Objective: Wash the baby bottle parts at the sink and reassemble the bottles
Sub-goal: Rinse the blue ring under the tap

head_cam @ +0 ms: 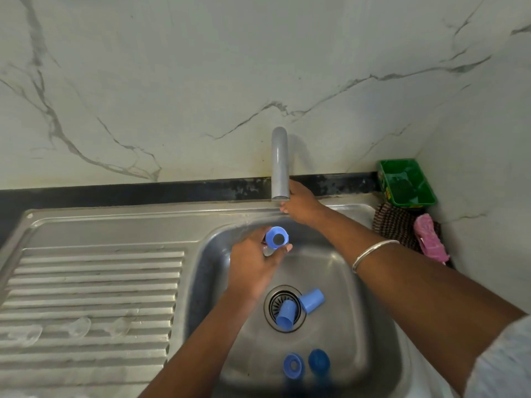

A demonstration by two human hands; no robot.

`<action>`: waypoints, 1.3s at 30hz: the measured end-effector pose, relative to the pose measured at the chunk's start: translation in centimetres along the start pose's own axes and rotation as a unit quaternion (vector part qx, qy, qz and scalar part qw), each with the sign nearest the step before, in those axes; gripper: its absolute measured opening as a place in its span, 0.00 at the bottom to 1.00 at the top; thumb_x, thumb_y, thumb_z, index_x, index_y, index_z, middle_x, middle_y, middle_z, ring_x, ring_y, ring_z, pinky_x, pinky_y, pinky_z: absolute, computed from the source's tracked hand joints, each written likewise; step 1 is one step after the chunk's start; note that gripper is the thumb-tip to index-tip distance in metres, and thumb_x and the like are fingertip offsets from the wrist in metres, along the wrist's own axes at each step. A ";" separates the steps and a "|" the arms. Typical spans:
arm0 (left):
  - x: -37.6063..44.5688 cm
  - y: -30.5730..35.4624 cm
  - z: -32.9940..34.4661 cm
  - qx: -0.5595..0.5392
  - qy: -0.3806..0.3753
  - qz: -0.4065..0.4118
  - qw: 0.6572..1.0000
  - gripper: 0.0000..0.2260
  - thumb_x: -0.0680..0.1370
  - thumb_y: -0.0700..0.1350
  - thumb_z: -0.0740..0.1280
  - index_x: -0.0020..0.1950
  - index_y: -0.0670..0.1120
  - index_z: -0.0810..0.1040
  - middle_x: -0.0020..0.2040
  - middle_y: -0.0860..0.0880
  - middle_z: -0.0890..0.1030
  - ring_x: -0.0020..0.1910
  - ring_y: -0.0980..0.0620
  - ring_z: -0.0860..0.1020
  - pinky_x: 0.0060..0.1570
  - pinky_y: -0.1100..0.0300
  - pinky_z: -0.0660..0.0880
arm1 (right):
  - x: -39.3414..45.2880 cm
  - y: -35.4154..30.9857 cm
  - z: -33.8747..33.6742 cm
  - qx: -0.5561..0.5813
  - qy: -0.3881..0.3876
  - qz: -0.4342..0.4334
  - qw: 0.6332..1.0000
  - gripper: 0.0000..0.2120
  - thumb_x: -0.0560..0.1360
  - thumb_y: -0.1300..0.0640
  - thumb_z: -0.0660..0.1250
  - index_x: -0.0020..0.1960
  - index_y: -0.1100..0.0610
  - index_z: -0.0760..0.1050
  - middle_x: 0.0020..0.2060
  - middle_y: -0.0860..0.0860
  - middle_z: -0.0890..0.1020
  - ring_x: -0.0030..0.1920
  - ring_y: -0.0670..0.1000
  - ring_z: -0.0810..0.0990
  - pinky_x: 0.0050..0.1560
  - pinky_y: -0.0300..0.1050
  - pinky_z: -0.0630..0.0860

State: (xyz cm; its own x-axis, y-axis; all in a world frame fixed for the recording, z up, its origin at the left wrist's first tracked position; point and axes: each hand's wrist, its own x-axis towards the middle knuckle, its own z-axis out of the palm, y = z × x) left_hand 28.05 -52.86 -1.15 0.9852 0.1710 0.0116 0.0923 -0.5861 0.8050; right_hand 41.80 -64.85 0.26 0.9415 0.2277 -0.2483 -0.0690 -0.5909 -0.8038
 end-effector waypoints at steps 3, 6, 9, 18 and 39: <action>0.3 0.2 0.0 -0.006 0.003 0.002 1.000 0.15 0.71 0.55 0.76 0.56 0.54 0.82 0.46 0.57 0.84 0.46 0.59 0.80 0.47 0.71 0.73 | -0.1 -0.2 -0.1 -0.034 0.001 -0.004 0.999 0.10 0.83 0.57 0.57 0.44 0.53 0.73 0.39 0.48 0.76 0.44 0.56 0.78 0.47 0.47 0.76; 0.6 0.5 0.1 0.000 0.011 0.000 1.000 0.14 0.71 0.56 0.76 0.54 0.54 0.81 0.45 0.58 0.83 0.44 0.61 0.79 0.43 0.76 0.69 | 0.0 -0.3 0.1 -0.053 -0.001 -0.014 0.999 0.12 0.83 0.56 0.57 0.41 0.49 0.68 0.36 0.45 0.73 0.38 0.47 0.73 0.40 0.39 0.70; 0.9 0.8 0.1 -0.007 0.013 0.011 1.000 0.14 0.72 0.54 0.76 0.55 0.53 0.82 0.45 0.58 0.84 0.45 0.61 0.80 0.44 0.76 0.70 | 0.1 -0.6 0.2 -0.040 -0.004 -0.009 0.999 0.12 0.85 0.50 0.56 0.43 0.49 0.69 0.36 0.45 0.74 0.38 0.47 0.73 0.45 0.43 0.71; 1.7 0.9 0.3 0.009 0.024 0.078 0.997 0.12 0.72 0.47 0.76 0.55 0.51 0.83 0.46 0.56 0.85 0.45 0.58 0.80 0.48 0.66 0.75 | -2.1 -0.8 -0.8 -0.060 0.045 -0.042 0.996 0.13 0.83 0.50 0.58 0.63 0.53 0.71 0.45 0.55 0.81 0.43 0.54 0.81 0.47 0.51 0.79; 2.5 2.2 1.0 -0.330 -0.072 -0.316 0.887 0.16 0.83 0.49 0.57 0.44 0.48 0.82 0.35 0.49 0.85 0.33 0.56 0.84 0.29 0.61 0.78 | -9.7 2.1 3.2 0.086 0.087 -0.091 0.988 0.12 0.71 0.61 0.75 0.53 0.51 0.83 0.42 0.44 0.84 0.45 0.41 0.83 0.48 0.33 0.78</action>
State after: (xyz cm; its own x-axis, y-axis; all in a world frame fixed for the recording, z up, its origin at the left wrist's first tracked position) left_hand 30.86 -54.50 0.07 0.7802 0.1684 -0.6025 0.5739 0.1904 0.7965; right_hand 31.52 -65.85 -0.75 0.9847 0.1739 -0.0064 0.0663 -0.4089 -0.9102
